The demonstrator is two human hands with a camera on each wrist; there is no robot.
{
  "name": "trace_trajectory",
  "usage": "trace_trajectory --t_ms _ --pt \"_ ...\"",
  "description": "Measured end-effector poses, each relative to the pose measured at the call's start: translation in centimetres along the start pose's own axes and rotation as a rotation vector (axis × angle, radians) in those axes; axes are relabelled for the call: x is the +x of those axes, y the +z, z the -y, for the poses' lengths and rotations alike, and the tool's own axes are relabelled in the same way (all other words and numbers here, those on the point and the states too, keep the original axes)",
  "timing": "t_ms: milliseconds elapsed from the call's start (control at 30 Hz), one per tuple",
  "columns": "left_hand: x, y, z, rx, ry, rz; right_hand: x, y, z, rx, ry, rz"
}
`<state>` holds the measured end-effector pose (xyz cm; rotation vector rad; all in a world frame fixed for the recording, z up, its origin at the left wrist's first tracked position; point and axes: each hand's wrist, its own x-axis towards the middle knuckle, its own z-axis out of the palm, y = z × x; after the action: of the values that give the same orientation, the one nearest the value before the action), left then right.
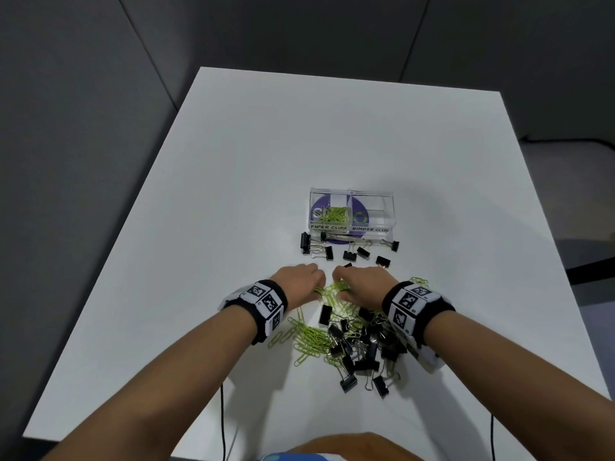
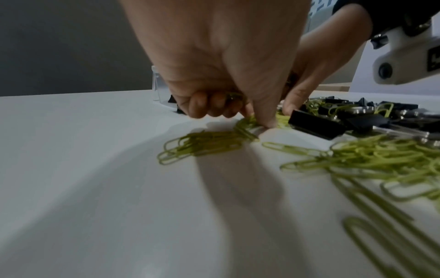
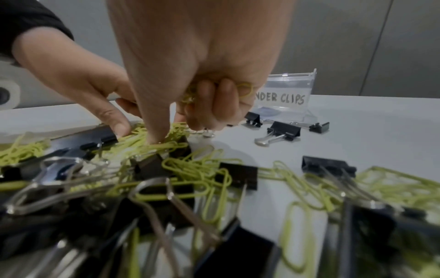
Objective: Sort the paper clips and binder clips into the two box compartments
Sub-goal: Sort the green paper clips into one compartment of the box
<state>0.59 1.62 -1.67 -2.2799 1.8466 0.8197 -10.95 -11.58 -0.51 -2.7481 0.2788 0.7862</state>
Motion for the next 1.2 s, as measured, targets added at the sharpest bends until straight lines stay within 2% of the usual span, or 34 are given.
trace_trajectory --t_ms 133,300,600,767,967,1100,1200 --pt "0.1 0.0 0.1 0.004 0.026 -0.019 -0.4 0.0 -0.1 0.000 -0.015 0.022" --pt "0.6 0.2 0.0 0.045 0.025 0.012 0.0 0.7 -0.2 0.030 0.055 0.012" --pt "0.6 0.6 -0.2 0.205 0.051 0.041 -0.4 0.8 0.6 0.015 0.060 0.054" --pt "0.3 -0.1 -1.0 0.106 -0.014 0.054 -0.9 0.3 0.4 0.044 0.065 0.095" --pt "0.5 -0.9 -0.6 -0.125 -0.091 0.057 -1.4 -1.5 -0.3 0.119 0.059 0.060" --pt "0.4 -1.8 0.4 -0.205 -0.082 -0.016 -1.3 -4.8 -0.4 0.179 0.022 -0.062" --pt "0.4 -3.7 1.5 -0.253 -0.099 -0.106 -0.1 -8.0 -0.6 0.168 0.061 -0.175"
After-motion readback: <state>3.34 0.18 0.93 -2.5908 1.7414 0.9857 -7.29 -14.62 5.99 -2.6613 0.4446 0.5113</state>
